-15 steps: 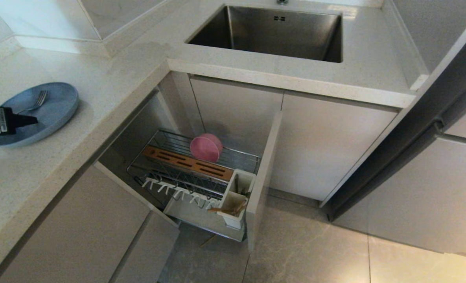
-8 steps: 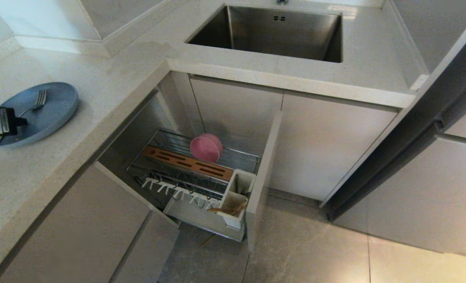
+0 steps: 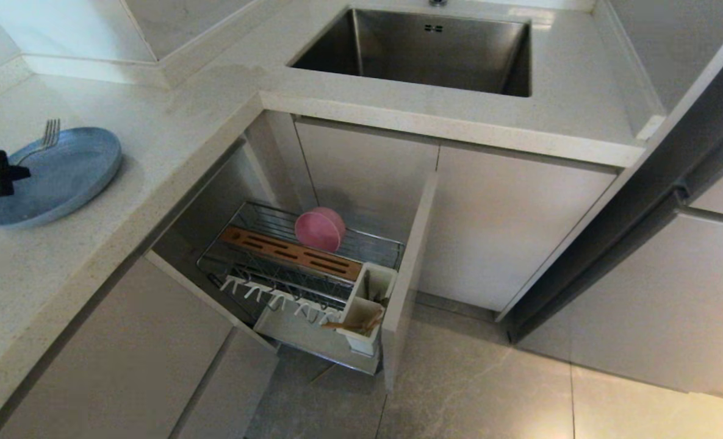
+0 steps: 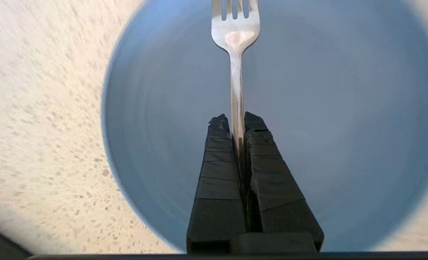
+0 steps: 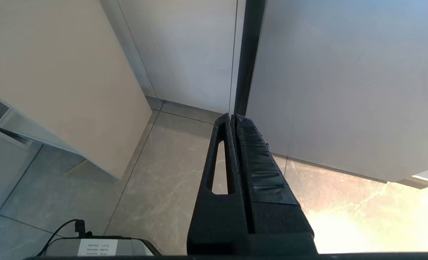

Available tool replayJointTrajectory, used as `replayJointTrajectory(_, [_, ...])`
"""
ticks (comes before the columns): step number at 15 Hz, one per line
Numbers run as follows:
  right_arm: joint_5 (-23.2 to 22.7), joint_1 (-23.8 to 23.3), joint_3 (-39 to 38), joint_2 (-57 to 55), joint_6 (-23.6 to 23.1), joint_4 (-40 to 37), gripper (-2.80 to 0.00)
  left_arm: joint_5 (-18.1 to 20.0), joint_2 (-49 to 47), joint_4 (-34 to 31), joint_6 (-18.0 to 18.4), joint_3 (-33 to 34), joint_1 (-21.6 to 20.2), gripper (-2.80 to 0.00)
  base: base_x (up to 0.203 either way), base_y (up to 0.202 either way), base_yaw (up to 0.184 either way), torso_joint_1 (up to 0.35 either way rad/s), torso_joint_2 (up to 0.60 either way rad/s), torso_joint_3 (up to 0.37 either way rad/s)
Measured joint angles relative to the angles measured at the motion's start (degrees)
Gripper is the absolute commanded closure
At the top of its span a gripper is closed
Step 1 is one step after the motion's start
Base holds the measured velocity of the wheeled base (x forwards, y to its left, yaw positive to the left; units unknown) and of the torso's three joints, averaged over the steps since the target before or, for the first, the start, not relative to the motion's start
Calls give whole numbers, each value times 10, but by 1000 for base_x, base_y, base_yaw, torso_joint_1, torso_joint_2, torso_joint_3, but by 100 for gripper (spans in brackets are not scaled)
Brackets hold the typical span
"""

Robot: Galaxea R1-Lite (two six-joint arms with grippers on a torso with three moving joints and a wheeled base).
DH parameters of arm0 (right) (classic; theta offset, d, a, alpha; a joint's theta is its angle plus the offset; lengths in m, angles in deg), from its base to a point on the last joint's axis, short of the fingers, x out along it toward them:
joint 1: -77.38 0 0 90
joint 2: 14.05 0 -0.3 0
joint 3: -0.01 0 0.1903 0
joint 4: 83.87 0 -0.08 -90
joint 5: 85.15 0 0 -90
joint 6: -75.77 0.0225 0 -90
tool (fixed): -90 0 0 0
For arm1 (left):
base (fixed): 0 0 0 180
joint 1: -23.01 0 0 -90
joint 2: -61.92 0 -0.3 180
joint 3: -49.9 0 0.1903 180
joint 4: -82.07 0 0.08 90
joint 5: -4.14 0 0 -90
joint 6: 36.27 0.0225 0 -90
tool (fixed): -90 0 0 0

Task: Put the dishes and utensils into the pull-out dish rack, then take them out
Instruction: Pick up the spoon and place it in the cupboard

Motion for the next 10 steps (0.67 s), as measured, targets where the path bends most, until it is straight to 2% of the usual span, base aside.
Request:
replayJointTrajectory(4, [0,0,0,0,0,0,0,-4,39,-5,-1,0,20,0,0,0,0,0,0,0])
replayJointTrajectory(7, [0,0,0,0,0,0,0,-13,71,-19,-2,18,63,0,0,0,0,0,0,0])
replayJointTrajectory(10, [0,0,0,0,0,0,0,-16,110,-54,-6,36,123,0,0,0,0,0,0,0])
